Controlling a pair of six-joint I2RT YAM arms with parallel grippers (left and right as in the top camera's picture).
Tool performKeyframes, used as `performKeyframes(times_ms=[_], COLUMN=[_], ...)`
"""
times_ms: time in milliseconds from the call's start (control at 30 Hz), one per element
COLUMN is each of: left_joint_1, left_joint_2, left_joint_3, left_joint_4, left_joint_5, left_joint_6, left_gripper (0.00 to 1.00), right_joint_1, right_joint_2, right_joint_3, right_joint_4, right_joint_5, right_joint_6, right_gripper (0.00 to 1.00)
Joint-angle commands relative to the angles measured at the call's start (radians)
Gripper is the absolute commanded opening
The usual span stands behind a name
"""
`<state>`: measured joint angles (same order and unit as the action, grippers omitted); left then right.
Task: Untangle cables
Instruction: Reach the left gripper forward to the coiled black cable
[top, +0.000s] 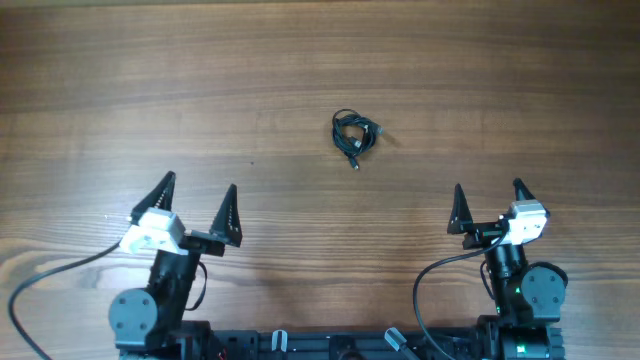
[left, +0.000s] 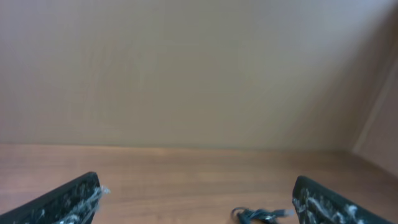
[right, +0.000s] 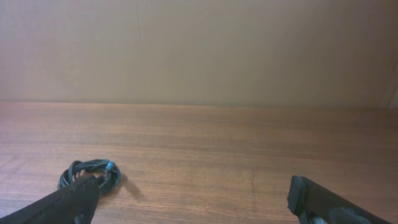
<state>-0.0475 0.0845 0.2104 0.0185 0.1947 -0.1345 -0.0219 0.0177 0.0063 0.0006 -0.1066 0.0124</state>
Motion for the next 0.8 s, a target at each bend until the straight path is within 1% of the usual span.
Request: performKeyframes(times_ms=[0, 67, 100, 133, 233, 333, 400, 433, 533, 667, 767], left_joint_1=[0.006, 0.006, 0.006, 0.006, 0.006, 0.006, 0.006, 0.006, 0.006, 0.006, 0.003], left_joint_2=[0.15, 0.23, 0.303, 0.356, 0.497, 0.603, 0.65, 0.668, 0.715, 0.77, 0.82], left_joint_3=[0.174, 0.251, 0.328, 0.386, 0.537, 0.628, 0.639, 0.639, 0.639, 0.639, 0.639], left_joint_4=[-0.094, -0.154, -0.227, -0.282, -0.422, -0.516, -0.524, -0.524, -0.515, -0.52, -0.459], left_joint_5=[0.077, 0.116, 0.121, 0.14, 0.235, 0.313, 0.396, 0.418, 0.429, 0.433, 0.518], left_joint_6=[-0.092, -0.11, -0.163, -0.185, -0.222, -0.222, -0.231, -0.257, -0.343, -0.346, -0.346], left_gripper=[1.0, 1.0, 1.0, 1.0, 1.0, 1.0, 1.0, 1.0, 1.0, 1.0, 1.0], right_joint_1=[0.006, 0.006, 0.006, 0.006, 0.006, 0.006, 0.006, 0.006, 0.006, 0.006, 0.006], right_joint_2=[0.0, 0.0, 0.0, 0.0, 0.0, 0.0, 0.0, 0.0, 0.0, 0.0, 0.0], right_joint_3=[-0.001, -0.001, -0.001, -0.001, -0.001, -0.001, -0.001, -0.001, -0.001, -0.001, -0.001], right_joint_4=[0.003, 0.003, 0.003, 0.003, 0.003, 0.003, 0.003, 0.003, 0.003, 0.003, 0.003], right_joint_5=[0.014, 0.014, 0.014, 0.014, 0.014, 0.014, 0.014, 0.014, 0.014, 0.014, 0.014], right_joint_6=[-0.012, -0.012, -0.012, -0.012, -0.012, -0.012, -0.012, -0.012, -0.012, -0.012, -0.012], right_gripper=[1.0, 1.0, 1.0, 1.0, 1.0, 1.0, 1.0, 1.0, 1.0, 1.0, 1.0])
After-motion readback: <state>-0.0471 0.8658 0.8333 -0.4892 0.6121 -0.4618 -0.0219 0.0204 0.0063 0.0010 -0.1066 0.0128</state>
